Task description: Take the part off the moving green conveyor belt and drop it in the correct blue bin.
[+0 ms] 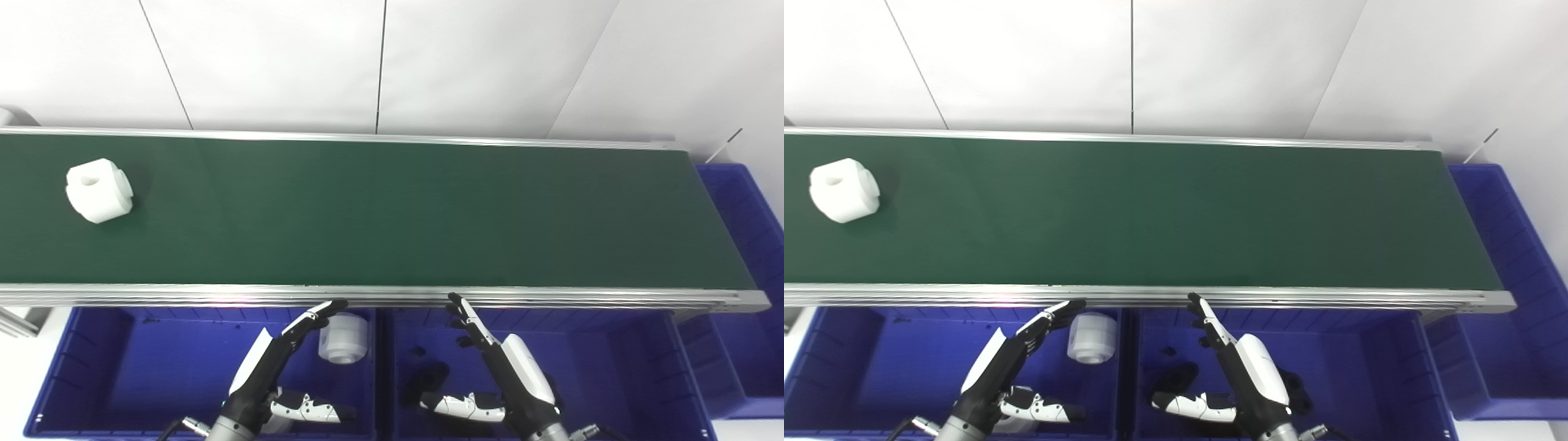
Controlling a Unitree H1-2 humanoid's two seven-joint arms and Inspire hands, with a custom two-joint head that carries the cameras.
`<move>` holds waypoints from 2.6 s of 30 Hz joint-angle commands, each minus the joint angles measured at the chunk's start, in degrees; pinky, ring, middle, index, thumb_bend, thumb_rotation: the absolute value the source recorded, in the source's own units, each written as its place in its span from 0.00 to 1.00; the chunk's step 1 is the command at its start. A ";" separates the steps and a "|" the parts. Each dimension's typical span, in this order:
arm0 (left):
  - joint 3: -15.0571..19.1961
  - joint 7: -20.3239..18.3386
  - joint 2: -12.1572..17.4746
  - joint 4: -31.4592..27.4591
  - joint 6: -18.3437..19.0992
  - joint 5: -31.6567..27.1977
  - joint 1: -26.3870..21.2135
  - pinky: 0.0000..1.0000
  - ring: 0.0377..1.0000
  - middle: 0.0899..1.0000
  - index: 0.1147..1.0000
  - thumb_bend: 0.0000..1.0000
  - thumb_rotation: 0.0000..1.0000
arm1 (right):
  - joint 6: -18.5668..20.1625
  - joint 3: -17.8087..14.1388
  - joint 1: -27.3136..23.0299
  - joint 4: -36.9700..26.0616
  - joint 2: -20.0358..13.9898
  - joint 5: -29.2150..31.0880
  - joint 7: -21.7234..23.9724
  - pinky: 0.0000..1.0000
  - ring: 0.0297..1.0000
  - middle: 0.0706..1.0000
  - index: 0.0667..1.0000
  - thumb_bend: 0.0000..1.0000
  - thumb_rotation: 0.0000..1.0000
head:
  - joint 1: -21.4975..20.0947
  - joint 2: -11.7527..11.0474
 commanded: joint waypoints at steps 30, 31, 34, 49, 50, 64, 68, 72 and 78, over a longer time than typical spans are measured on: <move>-8.32 9.95 0.08 6.75 -1.69 -2.27 -2.62 0.78 0.83 0.83 0.75 0.95 0.22 | -13.14 -2.23 -0.87 10.78 -1.91 1.86 -2.68 0.67 0.84 0.93 1.00 0.82 0.52 | 18.79 -17.77; -8.23 9.88 -0.02 6.50 -1.69 -2.95 -2.45 0.77 0.82 0.82 0.74 0.95 0.22 | -13.23 -2.27 -0.91 10.95 -1.87 1.95 -2.64 0.65 0.84 0.93 1.00 0.82 0.52 | 18.86 -17.84; -7.71 9.36 -0.20 5.27 -1.69 -4.71 -1.68 0.75 0.82 0.82 0.74 0.96 0.22 | -13.74 -2.31 -1.12 11.58 -1.81 1.67 -2.90 0.65 0.84 0.93 1.00 0.82 0.52 | 18.54 -18.16; 0.64 1.95 2.25 -15.25 -1.69 -7.13 -0.16 0.73 0.80 0.84 0.76 0.94 0.23 | -14.67 -2.11 -2.76 14.87 -0.40 0.66 -4.30 0.64 0.81 0.91 1.00 0.82 0.50 | 17.31 -22.55; 1.34 0.83 2.71 -16.56 -1.69 -8.78 -0.76 0.73 0.81 0.84 0.76 0.94 0.23 | -14.58 -2.10 -2.84 14.98 -0.34 0.78 -4.29 0.64 0.81 0.91 1.00 0.82 0.50 | 17.33 -22.60; 14.31 -3.45 7.17 -24.22 8.82 -1.68 -14.42 0.79 0.88 0.90 0.86 0.90 0.30 | -14.98 -1.78 -5.04 18.48 0.28 0.37 -5.71 0.62 0.80 0.90 1.00 0.83 0.51 | 17.48 -24.63; 16.42 -4.02 7.66 -22.51 13.22 1.75 -19.39 0.85 0.91 0.93 0.90 0.81 0.27 | -15.14 -1.66 -5.47 18.87 0.26 1.10 -5.96 0.64 0.80 0.88 1.00 0.83 0.51 | 17.28 -24.67; 17.07 -4.79 8.01 -20.73 18.71 6.87 -23.90 0.87 0.93 0.96 0.92 0.78 0.21 | -15.32 -1.11 -5.76 19.02 -0.07 1.38 -6.75 0.63 0.80 0.88 1.00 0.83 0.51 | 17.22 -24.69; 16.00 -4.48 9.64 -9.59 21.76 14.65 -33.13 0.88 0.94 0.97 0.92 0.82 0.19 | -15.41 0.80 -6.49 19.55 -0.90 0.64 -9.80 0.60 0.78 0.87 1.00 0.82 0.50 | 17.03 -24.61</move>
